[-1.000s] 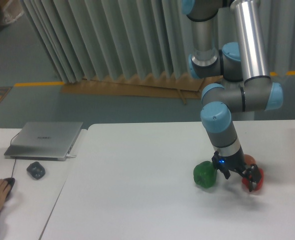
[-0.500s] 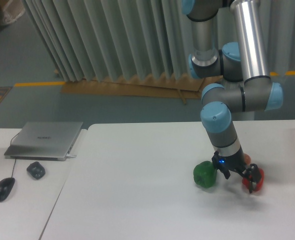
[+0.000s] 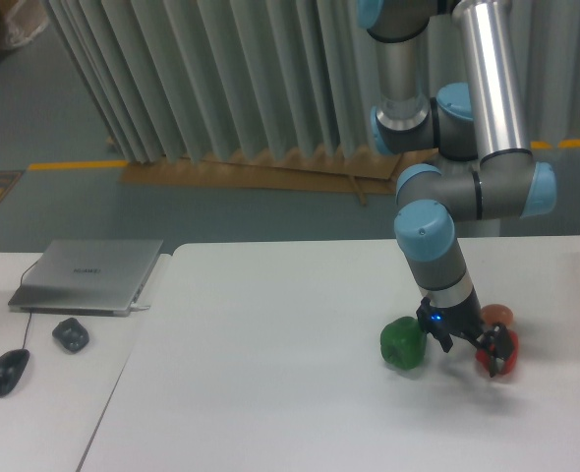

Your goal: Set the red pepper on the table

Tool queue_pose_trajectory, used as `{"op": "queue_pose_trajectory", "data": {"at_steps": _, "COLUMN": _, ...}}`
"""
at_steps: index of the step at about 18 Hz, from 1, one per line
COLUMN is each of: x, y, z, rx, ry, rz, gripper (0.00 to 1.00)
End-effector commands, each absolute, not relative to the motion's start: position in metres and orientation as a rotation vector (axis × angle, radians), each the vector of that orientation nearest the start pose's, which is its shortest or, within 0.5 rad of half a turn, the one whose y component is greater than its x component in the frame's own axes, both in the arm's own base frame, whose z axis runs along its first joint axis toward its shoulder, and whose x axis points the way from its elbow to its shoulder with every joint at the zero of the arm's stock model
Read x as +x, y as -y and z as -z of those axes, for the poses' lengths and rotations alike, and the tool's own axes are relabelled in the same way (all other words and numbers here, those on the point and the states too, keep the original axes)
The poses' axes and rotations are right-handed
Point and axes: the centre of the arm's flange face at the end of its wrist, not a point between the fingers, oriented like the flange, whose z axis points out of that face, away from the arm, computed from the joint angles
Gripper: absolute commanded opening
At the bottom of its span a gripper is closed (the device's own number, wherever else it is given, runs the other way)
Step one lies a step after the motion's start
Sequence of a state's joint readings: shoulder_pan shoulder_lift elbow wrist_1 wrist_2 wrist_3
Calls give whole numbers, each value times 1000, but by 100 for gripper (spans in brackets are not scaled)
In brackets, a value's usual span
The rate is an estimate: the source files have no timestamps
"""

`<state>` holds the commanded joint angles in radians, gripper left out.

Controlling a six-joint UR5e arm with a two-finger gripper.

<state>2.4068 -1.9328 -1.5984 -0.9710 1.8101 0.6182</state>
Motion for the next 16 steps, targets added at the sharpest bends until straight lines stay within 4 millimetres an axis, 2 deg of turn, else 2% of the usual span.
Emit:
{"op": "queue_pose_trajectory", "data": {"at_steps": 6, "x": -398, "y": -505, "z": -341, "rx": -3066, "ry": 379, "rz": -486, "gripper": 100}}
{"op": "queue_pose_trajectory", "data": {"at_steps": 10, "x": -402, "y": -511, "z": -355, "rx": -3041, "ry": 378, "rz": -508, "gripper": 100}}
{"op": "queue_pose_trajectory", "data": {"at_steps": 16, "x": -402, "y": -513, "z": -357, "rx": -3030, "ry": 374, "rz": -496, "gripper": 100}}
